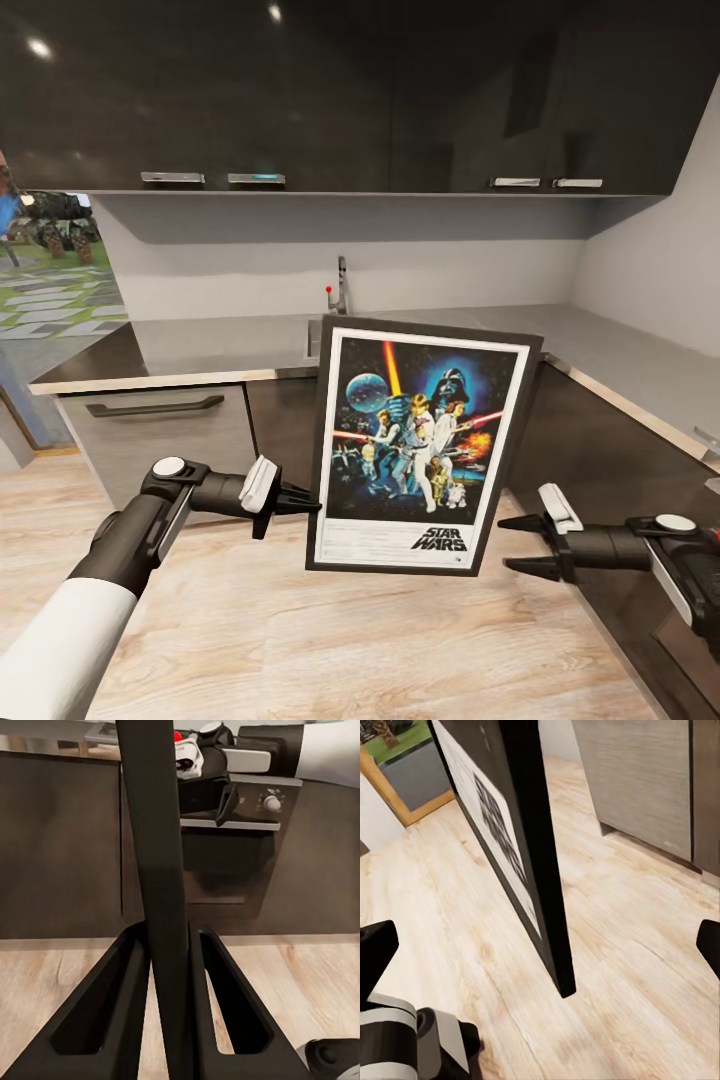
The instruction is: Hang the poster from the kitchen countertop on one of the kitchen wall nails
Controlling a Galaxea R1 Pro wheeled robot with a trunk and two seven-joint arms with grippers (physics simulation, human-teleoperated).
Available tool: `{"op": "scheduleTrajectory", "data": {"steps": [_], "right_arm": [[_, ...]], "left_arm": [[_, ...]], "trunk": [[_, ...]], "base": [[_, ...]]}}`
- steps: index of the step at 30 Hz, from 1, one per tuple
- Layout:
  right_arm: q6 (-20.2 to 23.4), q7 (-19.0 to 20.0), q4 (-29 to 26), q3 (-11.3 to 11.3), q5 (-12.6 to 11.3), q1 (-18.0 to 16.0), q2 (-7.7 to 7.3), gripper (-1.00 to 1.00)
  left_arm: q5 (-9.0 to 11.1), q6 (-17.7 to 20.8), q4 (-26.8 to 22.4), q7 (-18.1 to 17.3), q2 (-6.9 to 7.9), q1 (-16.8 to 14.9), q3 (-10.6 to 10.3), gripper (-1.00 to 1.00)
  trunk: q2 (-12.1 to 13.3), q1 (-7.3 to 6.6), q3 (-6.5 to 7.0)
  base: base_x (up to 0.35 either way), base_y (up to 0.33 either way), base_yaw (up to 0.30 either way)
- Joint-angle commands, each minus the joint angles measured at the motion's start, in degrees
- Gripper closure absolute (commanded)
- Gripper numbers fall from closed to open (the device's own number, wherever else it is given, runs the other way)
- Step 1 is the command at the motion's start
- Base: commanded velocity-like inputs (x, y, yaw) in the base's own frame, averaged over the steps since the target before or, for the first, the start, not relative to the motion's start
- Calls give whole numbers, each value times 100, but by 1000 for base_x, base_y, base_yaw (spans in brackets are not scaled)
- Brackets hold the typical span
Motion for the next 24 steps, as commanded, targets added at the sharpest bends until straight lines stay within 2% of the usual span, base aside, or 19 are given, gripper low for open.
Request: {"op": "scheduleTrajectory", "data": {"steps": [1,9,24], "right_arm": [[41,15,-37,1,-11,-4,20,-100],[-150,18,-184,6,-10,-6,186,-100],[-174,18,-196,9,-12,-6,213,-100]], "left_arm": [[19,39,-1,-10,6,-4,-18,100],[19,44,-1,-10,5,-4,-25,100],[20,47,-1,-10,-2,-4,-27,100]], "trunk": [[-3,0,-6],[-3,0,-6],[-3,0,-6]], "base": [[0,0,0],[0,0,0],[0,0,0]]}}
